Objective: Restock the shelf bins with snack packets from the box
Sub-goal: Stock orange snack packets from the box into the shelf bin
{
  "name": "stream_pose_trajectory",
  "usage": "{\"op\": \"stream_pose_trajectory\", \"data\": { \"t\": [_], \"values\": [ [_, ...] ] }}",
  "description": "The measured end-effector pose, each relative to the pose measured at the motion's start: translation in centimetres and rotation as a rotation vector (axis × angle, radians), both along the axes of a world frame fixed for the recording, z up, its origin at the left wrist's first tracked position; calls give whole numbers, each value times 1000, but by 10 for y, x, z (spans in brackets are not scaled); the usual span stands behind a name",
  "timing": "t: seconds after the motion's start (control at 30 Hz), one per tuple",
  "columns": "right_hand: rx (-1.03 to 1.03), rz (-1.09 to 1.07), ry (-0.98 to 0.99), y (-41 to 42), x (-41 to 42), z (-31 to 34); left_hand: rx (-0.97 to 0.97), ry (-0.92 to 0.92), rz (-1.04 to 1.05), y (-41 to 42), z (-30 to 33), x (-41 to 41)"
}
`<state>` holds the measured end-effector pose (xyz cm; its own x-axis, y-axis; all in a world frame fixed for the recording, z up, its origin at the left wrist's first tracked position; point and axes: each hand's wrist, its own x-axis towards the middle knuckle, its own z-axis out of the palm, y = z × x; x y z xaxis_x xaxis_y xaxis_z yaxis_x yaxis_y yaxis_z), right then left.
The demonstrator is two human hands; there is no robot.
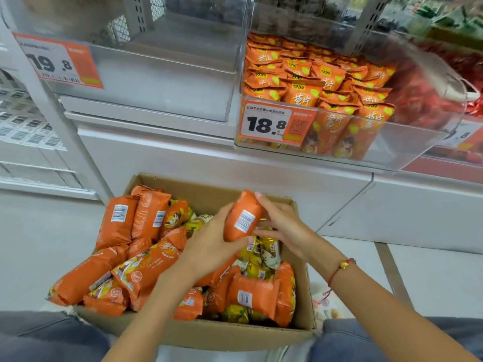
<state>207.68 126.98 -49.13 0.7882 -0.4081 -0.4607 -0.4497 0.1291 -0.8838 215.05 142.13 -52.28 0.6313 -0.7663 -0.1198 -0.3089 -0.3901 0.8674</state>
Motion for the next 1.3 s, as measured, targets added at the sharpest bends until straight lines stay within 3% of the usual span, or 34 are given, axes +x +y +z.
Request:
{"op": "stream_pose_trajectory", "data": {
  "t": [0.13, 0.2, 0.27, 0.4, 0.53, 0.63, 0.73, 0.83, 0.93, 1.0, 1.07, 1.2, 1.3],
  "values": [
    [3, 57, -17, 12, 3, 10, -52, -64, 247, 5, -8, 4],
    [-306, 164, 93, 11, -3, -6, -34, 23, 324, 12, -8, 8],
    [-639, 423, 263, 8, -12, -32, -73, 214, 397, 14, 0, 13],
    [-1033, 962, 576, 16, -27, -75, -174, 515, 483, 5, 18, 32],
    [-1070, 950, 657, 23, -21, -100, -389, 1050, 455, 13, 38, 29],
    [-1205, 1028, 670, 16, -13, -98, -480, 1150, 408, 26, 30, 22],
    [-1301, 1012, 605, 3, -9, -84, -484, 1120, 384, 26, 30, 19],
    [-1207, 758, 493, -14, -5, -57, -444, 1065, 417, 24, 30, 19],
    [-677, 435, 425, -30, 0, -15, -365, 1012, 400, 20, 30, 14],
    [-329, 378, 421, -34, -2, 11, -318, 993, 393, 18, 33, 9],
    [-116, 342, 411, -35, -10, 29, -304, 971, 419, 16, 36, 6],
    [59, 328, 380, -32, -26, 53, -334, 938, 380, 11, 51, -2],
    [22, 397, 320, -24, -33, 72, -333, 907, 332, 6, 67, -8]
  ]
}}
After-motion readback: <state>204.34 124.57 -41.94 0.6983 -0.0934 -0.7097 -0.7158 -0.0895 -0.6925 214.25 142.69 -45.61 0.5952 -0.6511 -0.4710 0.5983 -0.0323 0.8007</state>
